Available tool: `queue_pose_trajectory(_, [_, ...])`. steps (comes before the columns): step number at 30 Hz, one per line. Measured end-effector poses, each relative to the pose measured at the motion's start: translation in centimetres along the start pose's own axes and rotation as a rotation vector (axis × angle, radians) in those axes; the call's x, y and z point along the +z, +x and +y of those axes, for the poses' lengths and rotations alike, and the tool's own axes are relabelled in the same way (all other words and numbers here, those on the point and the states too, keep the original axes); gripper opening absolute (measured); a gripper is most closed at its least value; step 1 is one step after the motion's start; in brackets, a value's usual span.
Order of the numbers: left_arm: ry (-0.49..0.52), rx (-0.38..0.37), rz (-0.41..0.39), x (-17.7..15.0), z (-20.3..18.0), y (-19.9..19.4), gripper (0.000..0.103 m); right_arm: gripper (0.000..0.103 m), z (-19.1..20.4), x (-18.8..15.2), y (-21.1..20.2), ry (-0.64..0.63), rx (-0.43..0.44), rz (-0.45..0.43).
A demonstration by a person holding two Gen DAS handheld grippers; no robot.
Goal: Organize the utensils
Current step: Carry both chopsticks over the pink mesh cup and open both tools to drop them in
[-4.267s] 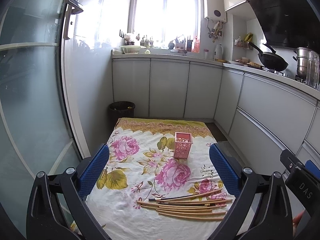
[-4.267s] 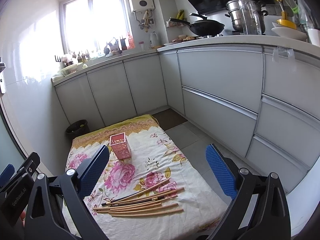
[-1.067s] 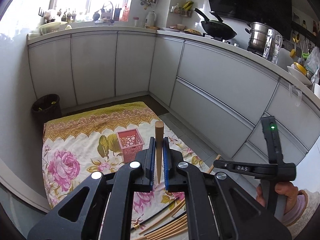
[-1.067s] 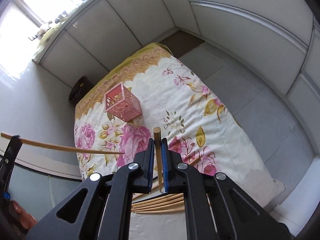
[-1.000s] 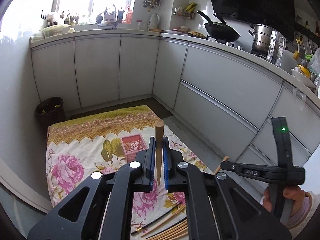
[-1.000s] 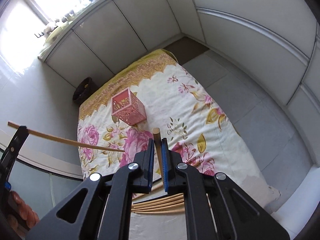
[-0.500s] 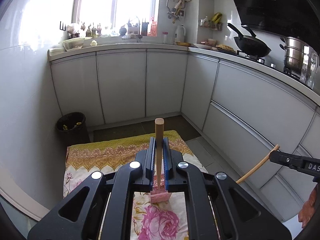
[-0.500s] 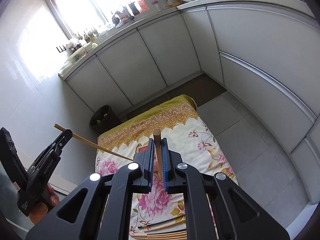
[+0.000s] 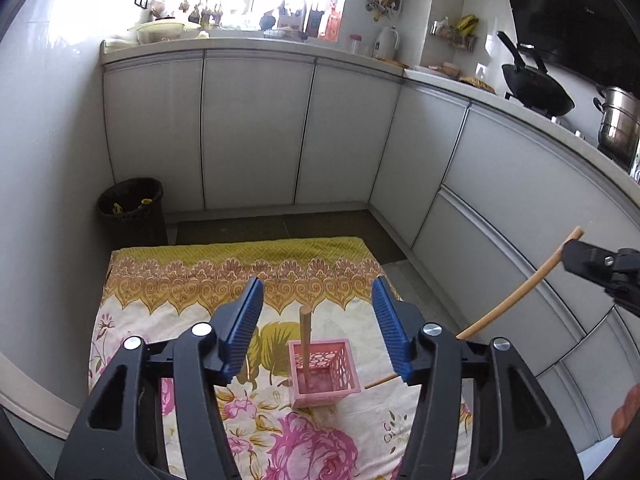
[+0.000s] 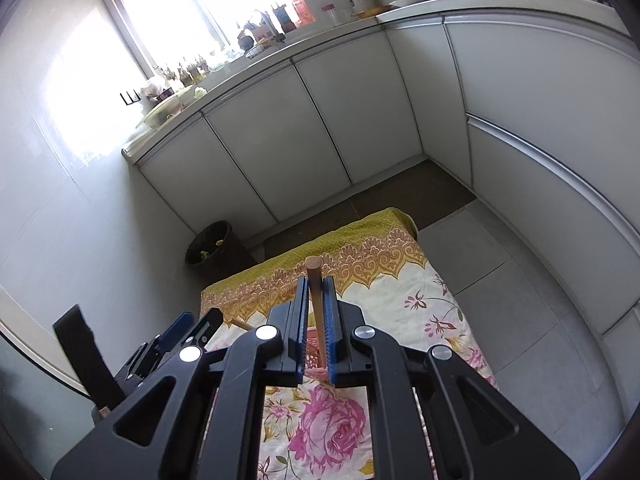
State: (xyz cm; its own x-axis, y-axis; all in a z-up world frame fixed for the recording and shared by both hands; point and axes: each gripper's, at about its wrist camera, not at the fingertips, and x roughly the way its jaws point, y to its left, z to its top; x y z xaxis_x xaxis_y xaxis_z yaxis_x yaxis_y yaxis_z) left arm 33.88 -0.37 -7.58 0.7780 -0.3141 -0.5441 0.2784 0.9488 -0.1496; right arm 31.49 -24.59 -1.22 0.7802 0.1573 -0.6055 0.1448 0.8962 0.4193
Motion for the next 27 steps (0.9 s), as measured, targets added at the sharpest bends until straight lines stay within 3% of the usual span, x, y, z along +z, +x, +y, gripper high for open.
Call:
queue_pose_trajectory(7, [-0.011, 0.012, -0.106, 1.2, 0.2, -4.1, 0.054, 0.008, 1.4, -0.3, 3.1, -0.037, -0.004, 0.002])
queue_pose_trajectory(15, [-0.005, 0.036, -0.122, 1.2, 0.5, -5.0, 0.054, 0.011, 2.5, -3.0, 8.3, -0.1, -0.035, 0.06])
queue_pose_trajectory(16, [-0.006, 0.038, -0.114, 1.1, 0.6, -4.9, 0.054, 0.015, 2.6, -3.3, 8.7, -0.103, -0.039, 0.069])
queue_pose_trajectory(19, [-0.012, 0.047, -0.098, 0.9, 0.9, -4.6, 0.054, 0.05, 2.4, -3.9, 9.1, -0.082, -0.032, 0.075])
queue_pose_trajectory(24, [-0.023, 0.054, -0.095, 0.6, 1.4, -5.1, 0.056, 0.055, 1.8, -3.7, 7.7, -0.061, -0.039, 0.044])
queue_pose_trajectory(27, [-0.011, 0.055, -0.097, 0.3, 1.3, -5.7, 0.061, 0.067, 0.2, -3.3, 6.1, -0.009, -0.052, 0.015])
